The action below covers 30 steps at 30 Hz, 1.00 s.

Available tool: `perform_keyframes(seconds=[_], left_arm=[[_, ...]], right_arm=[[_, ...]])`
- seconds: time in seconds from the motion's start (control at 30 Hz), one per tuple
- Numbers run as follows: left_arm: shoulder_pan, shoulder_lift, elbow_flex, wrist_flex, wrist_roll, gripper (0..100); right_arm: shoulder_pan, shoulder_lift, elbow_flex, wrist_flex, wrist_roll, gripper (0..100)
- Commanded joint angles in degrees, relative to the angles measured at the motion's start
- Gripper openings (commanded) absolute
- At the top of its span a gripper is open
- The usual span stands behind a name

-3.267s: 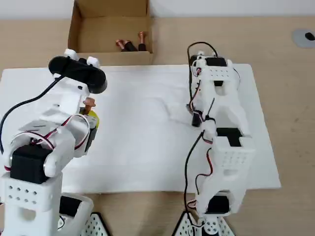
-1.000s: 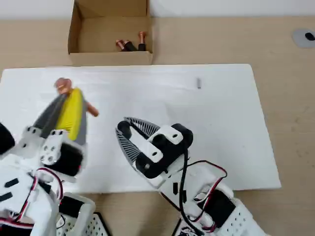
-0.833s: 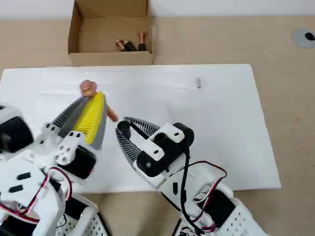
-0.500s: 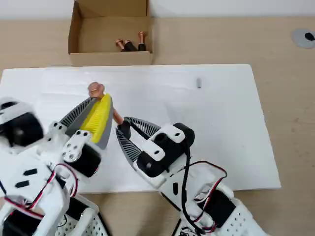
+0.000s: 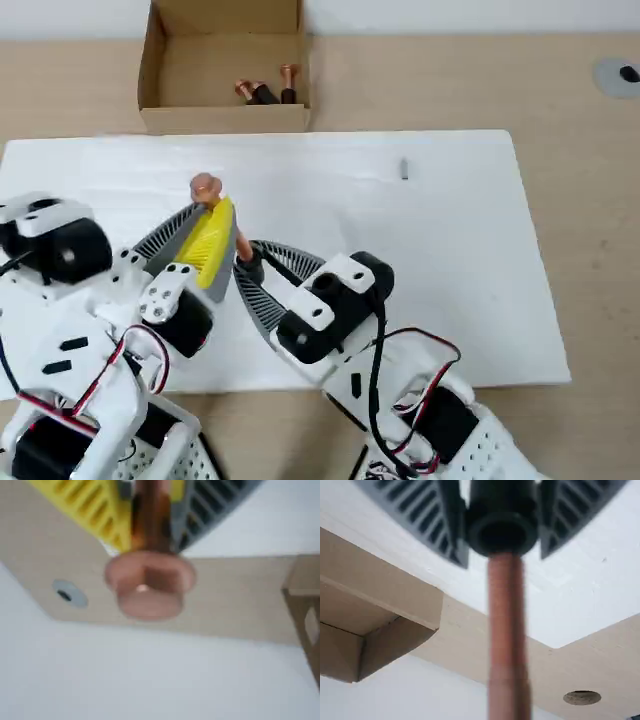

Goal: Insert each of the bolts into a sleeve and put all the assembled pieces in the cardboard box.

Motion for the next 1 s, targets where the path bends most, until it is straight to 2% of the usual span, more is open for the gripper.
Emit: perform_keyframes(seconds=[0.0, 0.5, 0.77, 0.97], left_arm=[[0.6, -0.1, -0.4, 0.3, 0.1, 1], [0.9, -0.1, 2.1, -0.2, -2.1, 1], [1.0, -0.1, 2.6, -0.2, -6.3, 1], [6.9, -0.1, 3.3, 1.1, -8.7, 1]], right_arm=[[-0.7, -0.7, -3.1, -1.1, -0.4, 0.9], [-0.7, -0.7, -4.1, -1.1, -0.4, 0.9], [-0.7, -0.7, -4.1, -1.1, -0.4, 0.9], [-0.6, -0.7, -3.7, -1.1, -0.4, 0.9]])
